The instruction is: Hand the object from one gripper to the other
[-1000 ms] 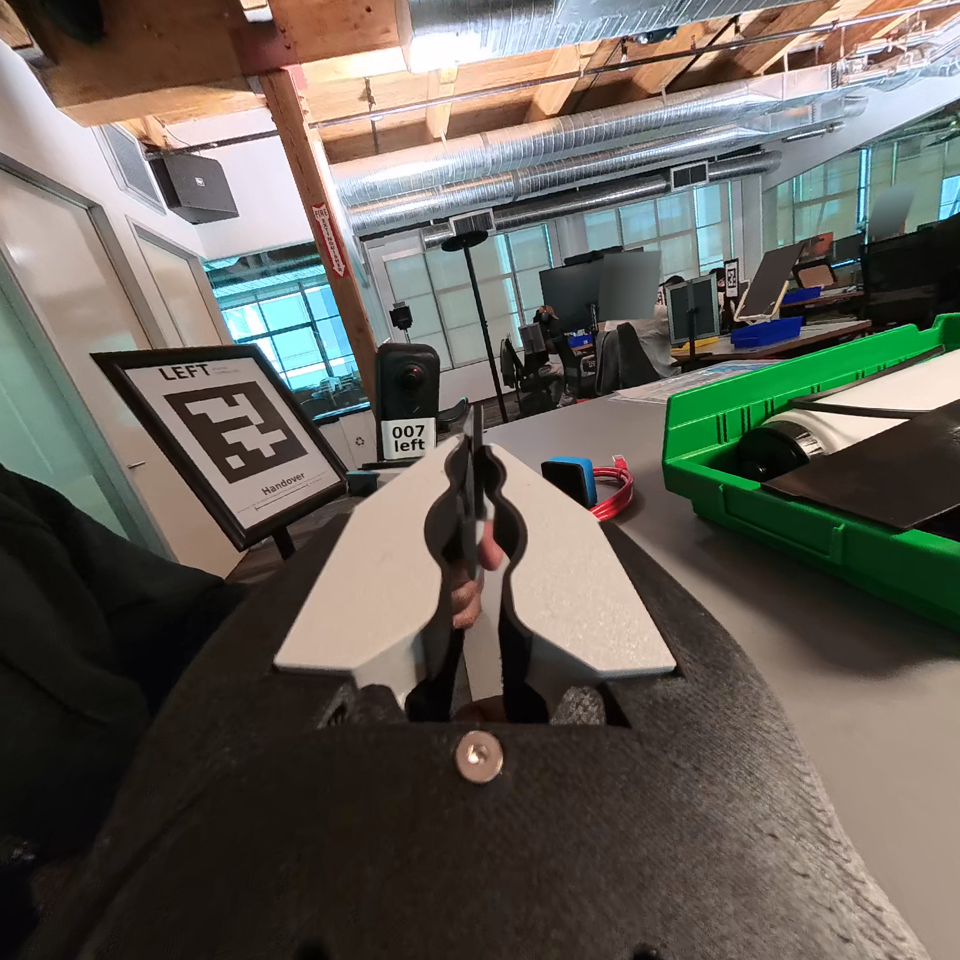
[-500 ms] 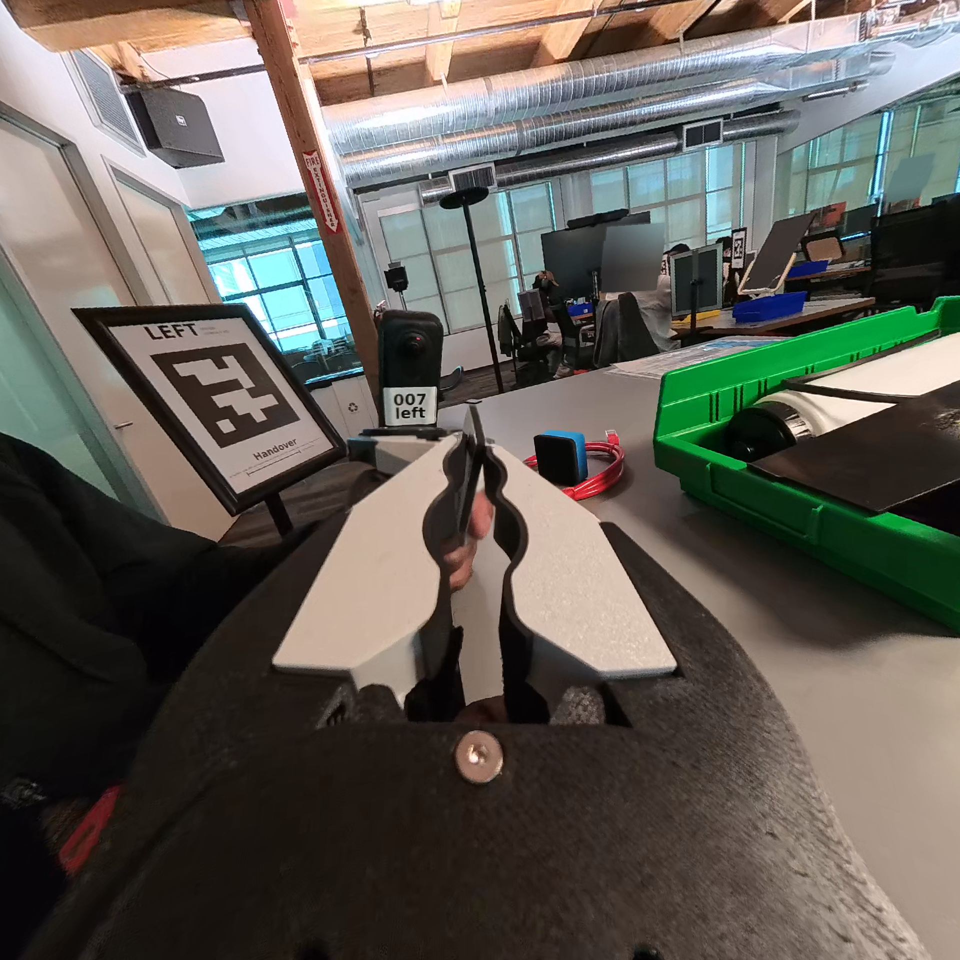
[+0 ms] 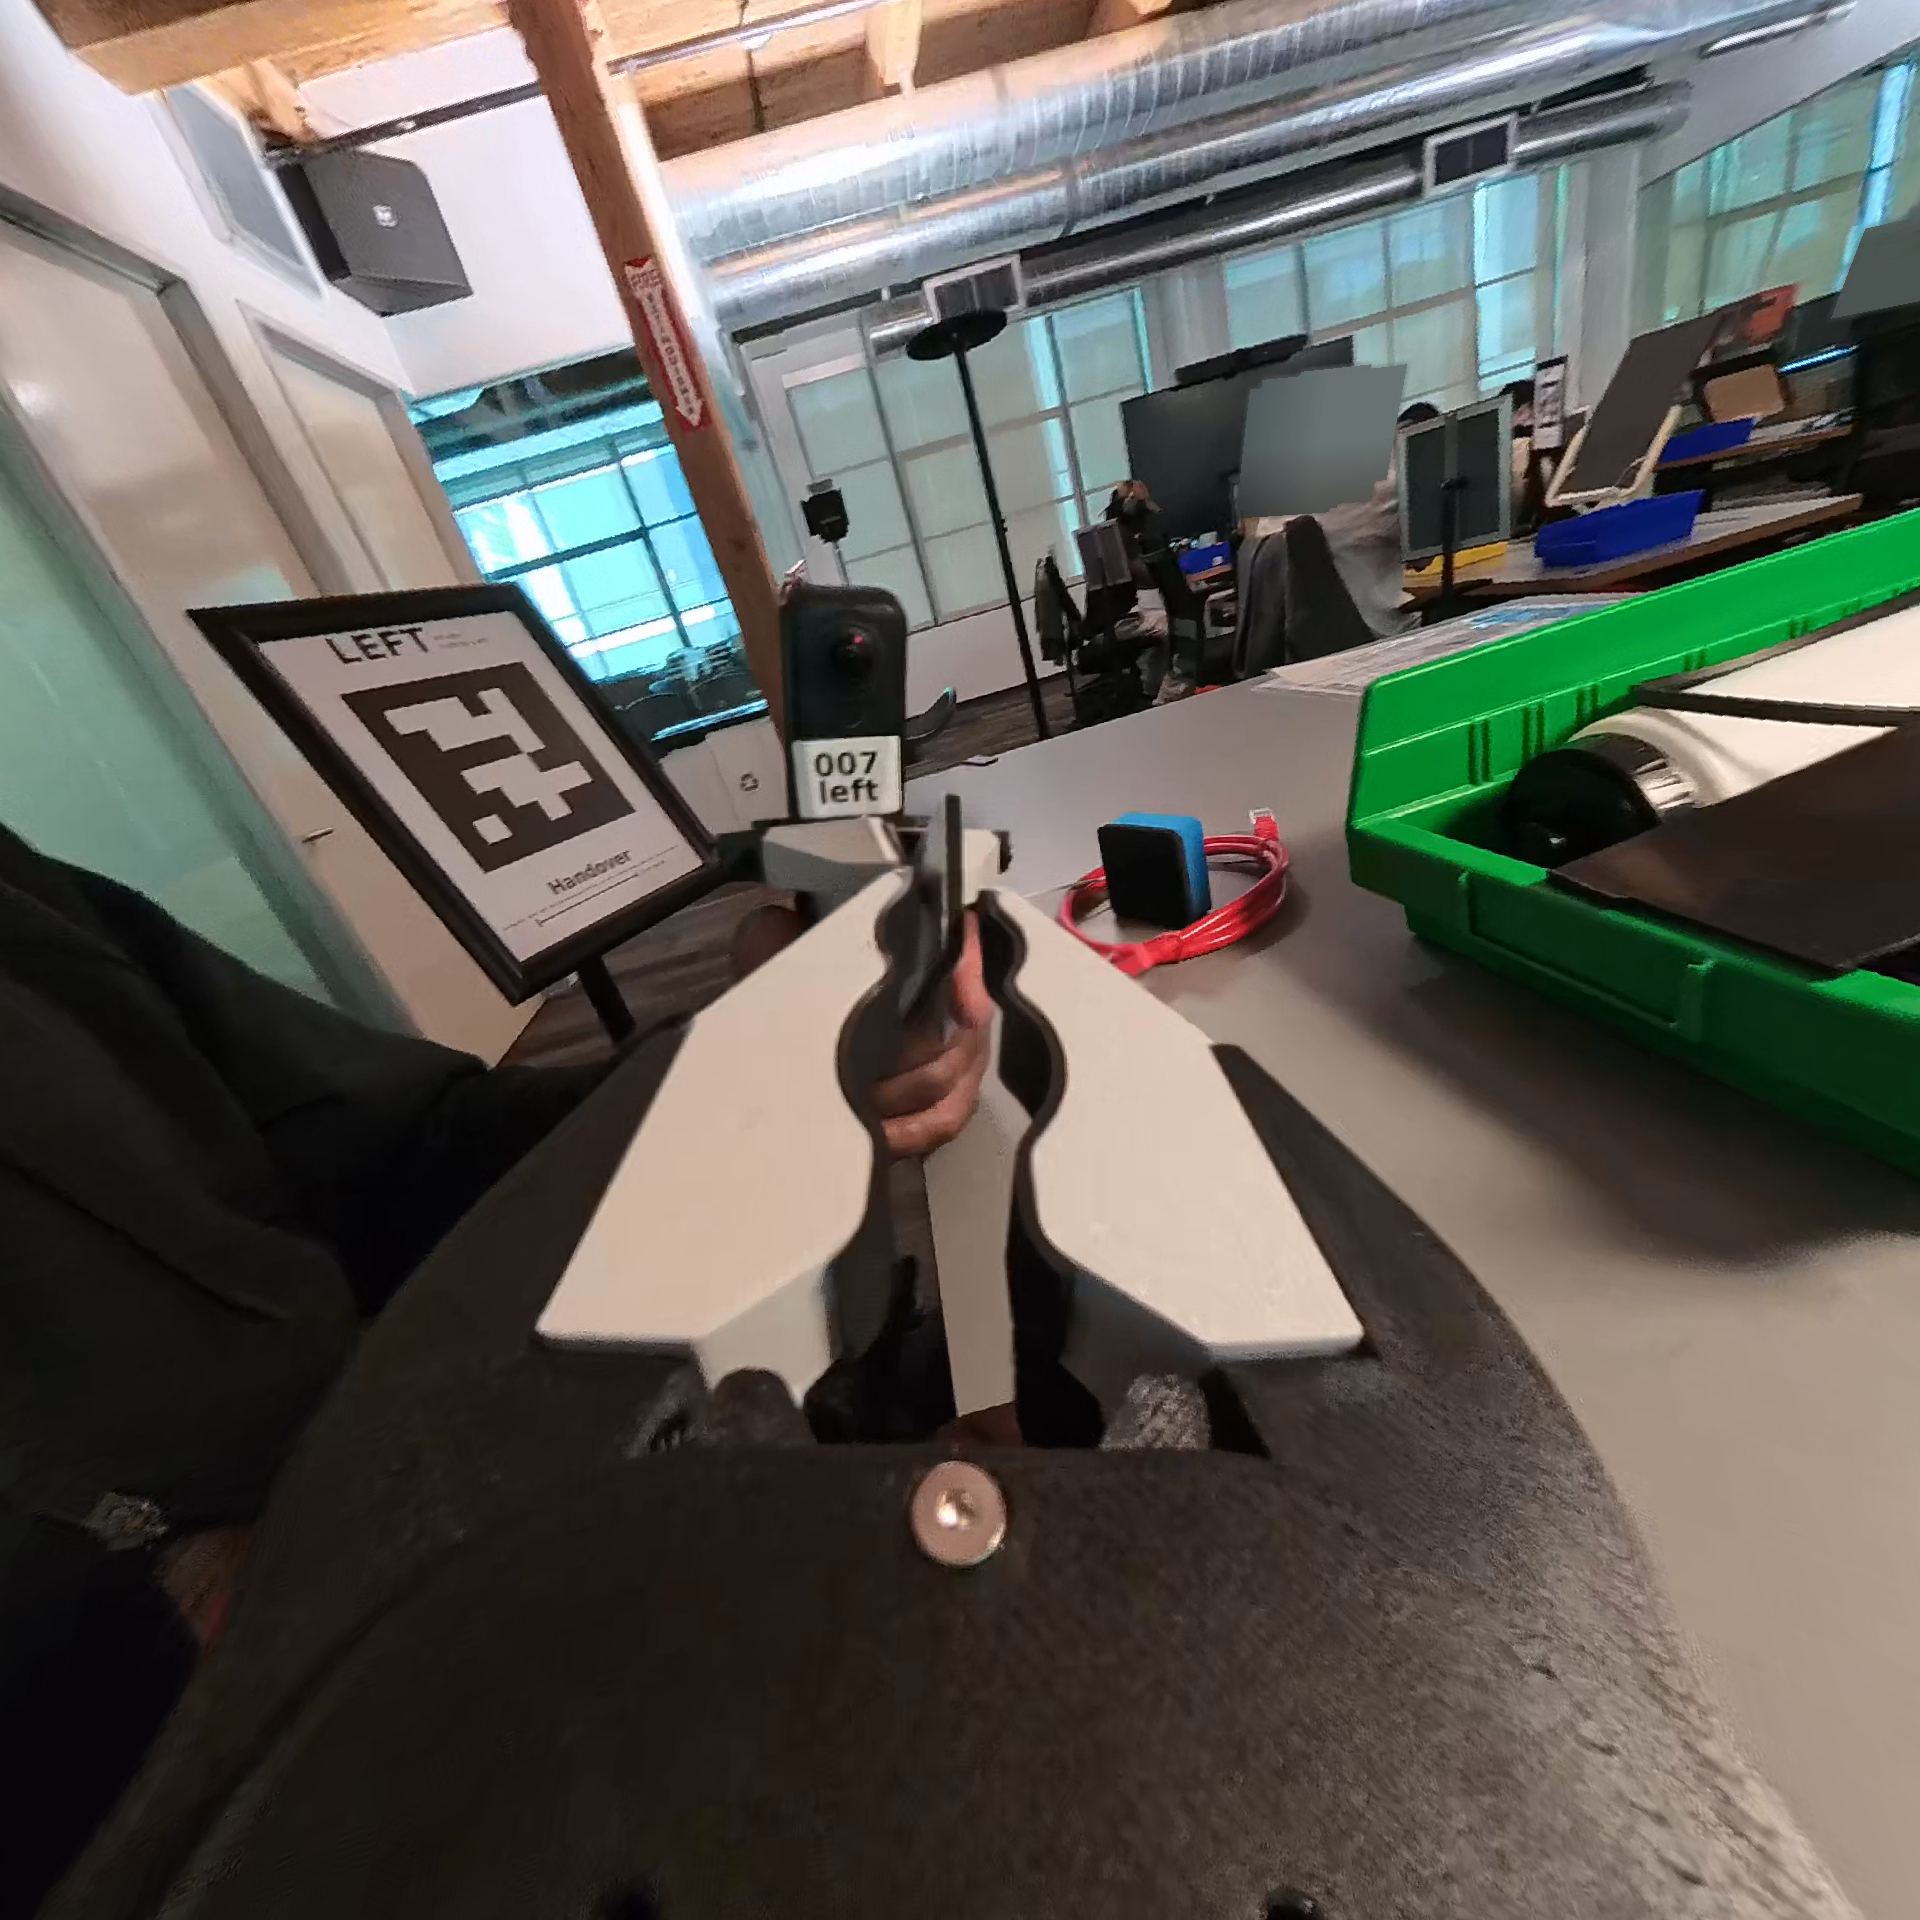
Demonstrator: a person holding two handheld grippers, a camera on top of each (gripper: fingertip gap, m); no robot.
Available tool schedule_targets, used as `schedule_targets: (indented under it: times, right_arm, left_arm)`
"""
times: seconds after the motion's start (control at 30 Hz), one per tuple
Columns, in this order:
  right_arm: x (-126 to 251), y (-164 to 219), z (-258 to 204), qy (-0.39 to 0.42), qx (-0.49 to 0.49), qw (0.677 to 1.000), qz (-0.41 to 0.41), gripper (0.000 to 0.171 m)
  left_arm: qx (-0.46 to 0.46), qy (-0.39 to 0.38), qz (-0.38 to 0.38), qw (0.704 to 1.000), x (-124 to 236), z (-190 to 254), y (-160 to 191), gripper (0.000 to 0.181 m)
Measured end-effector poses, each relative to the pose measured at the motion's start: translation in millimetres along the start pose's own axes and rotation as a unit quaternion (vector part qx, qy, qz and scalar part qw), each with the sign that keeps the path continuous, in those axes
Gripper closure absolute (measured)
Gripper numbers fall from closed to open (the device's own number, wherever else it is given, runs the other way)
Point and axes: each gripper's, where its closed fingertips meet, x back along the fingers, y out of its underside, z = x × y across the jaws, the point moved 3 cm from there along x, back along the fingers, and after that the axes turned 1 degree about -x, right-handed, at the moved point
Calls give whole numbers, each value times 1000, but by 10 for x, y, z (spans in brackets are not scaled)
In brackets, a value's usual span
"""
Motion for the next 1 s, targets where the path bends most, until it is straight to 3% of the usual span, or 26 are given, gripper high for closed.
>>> schedule_targets:
  times: [0.07,0.23,0.3,0.4,0.53,0.67,0.8,1.0]
  right_arm:
    - [-10,13,-19,-7,0,1000,-5,166]
    - [5,-91,-11,-20,-35,997,63,166]
    - [-37,-89,-25,-25,-45,996,75,166]
    - [-110,-44,-48,-18,-32,997,61,165]
    - [-70,-83,-24,-20,-41,996,77,141]
    - [-5,-111,26,-14,-49,995,81,146]
    - [24,-83,-14,-34,-44,997,59,165]
    - [31,-74,22,-33,-59,996,53,167]
  left_arm:
    - [-3,-8,-8,1000,-16,-9,19,176]
    - [9,-18,-5,1000,-16,-51,12,150]
    - [6,-19,-9,1000,-24,-49,20,150]
    - [-3,-12,-11,1000,-27,-17,29,171]
    - [-9,-6,-19,1000,-39,7,49,177]
    - [-22,10,-46,999,-77,69,123,177]
    - [-25,2,-57,998,-96,57,150,177]
    - [-6,-8,-29,1000,-54,-1,77,177]
